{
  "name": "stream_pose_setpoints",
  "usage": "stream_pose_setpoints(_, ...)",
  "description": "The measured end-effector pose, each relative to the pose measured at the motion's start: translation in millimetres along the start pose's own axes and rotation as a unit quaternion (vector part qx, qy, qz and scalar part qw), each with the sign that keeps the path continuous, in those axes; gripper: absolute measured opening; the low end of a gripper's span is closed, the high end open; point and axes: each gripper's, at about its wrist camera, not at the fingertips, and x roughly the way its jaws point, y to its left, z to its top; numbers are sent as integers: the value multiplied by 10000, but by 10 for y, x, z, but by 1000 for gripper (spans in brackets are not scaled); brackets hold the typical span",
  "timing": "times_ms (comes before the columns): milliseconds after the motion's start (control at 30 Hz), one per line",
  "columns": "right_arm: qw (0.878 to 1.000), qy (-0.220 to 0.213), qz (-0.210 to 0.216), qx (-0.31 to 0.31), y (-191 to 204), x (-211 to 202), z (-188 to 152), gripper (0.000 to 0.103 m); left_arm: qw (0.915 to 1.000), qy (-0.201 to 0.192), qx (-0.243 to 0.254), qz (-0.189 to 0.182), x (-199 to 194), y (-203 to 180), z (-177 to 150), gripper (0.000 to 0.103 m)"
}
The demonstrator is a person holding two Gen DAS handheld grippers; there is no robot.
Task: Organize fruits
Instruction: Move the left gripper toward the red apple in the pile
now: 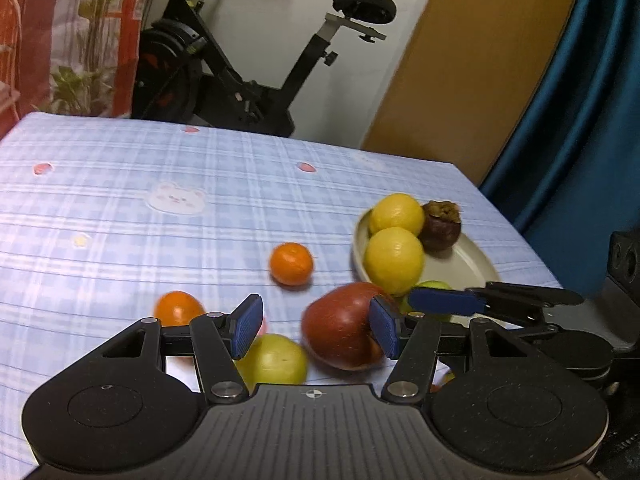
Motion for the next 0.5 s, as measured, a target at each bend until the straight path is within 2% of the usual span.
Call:
stream_pose_setpoints(133,9999,-86,-73,-50,7,4,6,51,9998,112,149,59,75,-62,-41,61)
stream_pose_setpoints(333,9997,-191,-171,-50,-35,-32,17,51,9999,136,91,32,125,-48,-16,64)
stream_pose_setpoints(500,9990,-257,-197,-301,17,-90,7,54,9999,84,-47,84,153,-9,29,64)
